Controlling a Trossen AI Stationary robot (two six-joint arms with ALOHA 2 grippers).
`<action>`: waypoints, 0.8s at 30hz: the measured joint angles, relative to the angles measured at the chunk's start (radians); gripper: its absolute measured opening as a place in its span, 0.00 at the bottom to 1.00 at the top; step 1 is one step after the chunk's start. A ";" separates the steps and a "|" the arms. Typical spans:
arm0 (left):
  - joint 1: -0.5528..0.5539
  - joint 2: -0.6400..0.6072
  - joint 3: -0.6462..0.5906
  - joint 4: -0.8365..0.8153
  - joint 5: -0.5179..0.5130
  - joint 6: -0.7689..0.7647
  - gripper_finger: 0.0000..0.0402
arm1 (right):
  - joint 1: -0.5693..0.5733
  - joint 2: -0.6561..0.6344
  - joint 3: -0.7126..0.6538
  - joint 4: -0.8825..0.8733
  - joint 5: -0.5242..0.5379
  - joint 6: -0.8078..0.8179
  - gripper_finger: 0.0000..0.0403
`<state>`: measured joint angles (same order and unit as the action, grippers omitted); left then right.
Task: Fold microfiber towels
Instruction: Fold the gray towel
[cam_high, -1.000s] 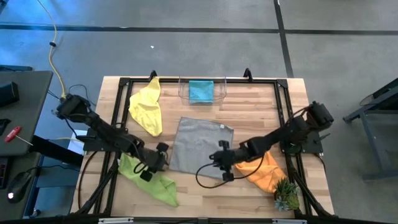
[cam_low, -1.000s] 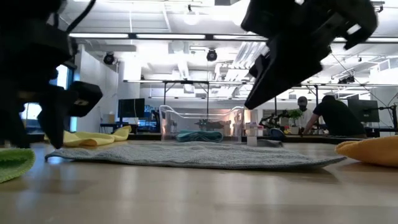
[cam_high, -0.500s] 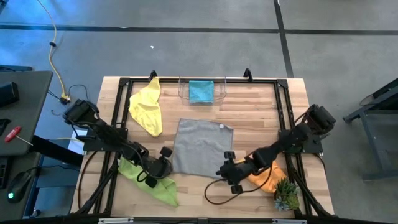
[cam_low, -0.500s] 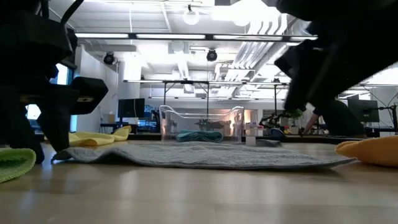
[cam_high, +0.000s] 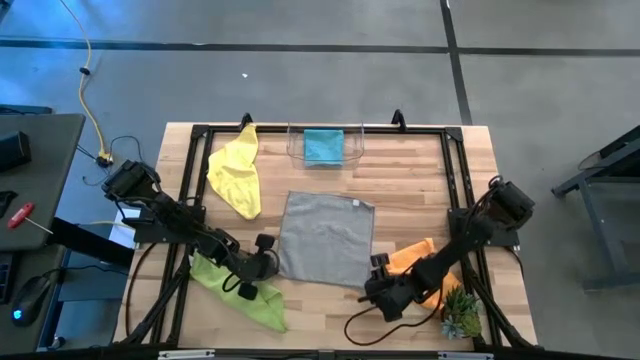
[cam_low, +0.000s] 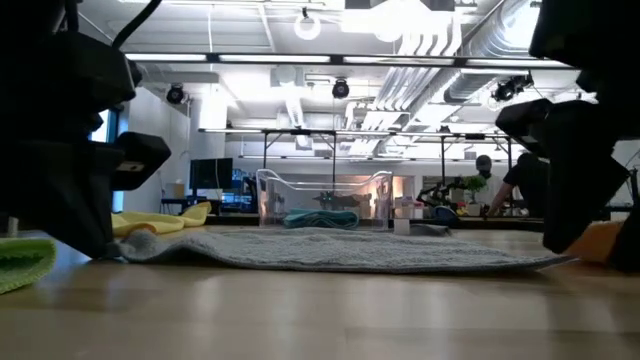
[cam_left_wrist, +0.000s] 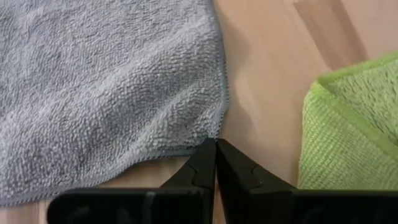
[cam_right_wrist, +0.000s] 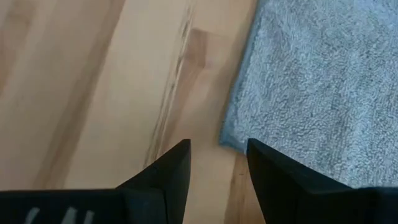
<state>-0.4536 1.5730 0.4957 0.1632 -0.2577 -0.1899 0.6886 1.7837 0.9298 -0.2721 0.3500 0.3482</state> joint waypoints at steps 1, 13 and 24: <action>-0.003 0.000 0.000 0.002 0.000 -0.009 0.00 | 0.003 0.005 0.000 0.002 0.012 -0.003 0.37; -0.007 -0.001 0.000 0.020 -0.015 -0.066 0.00 | 0.001 0.022 -0.003 0.064 0.094 -0.114 0.22; -0.055 -0.117 0.003 -0.037 -0.026 -0.142 0.00 | 0.006 -0.009 -0.001 0.046 0.132 -0.042 0.03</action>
<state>-0.5087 1.4565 0.4983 0.1259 -0.2837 -0.3322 0.6949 1.7746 0.9287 -0.2258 0.4820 0.3059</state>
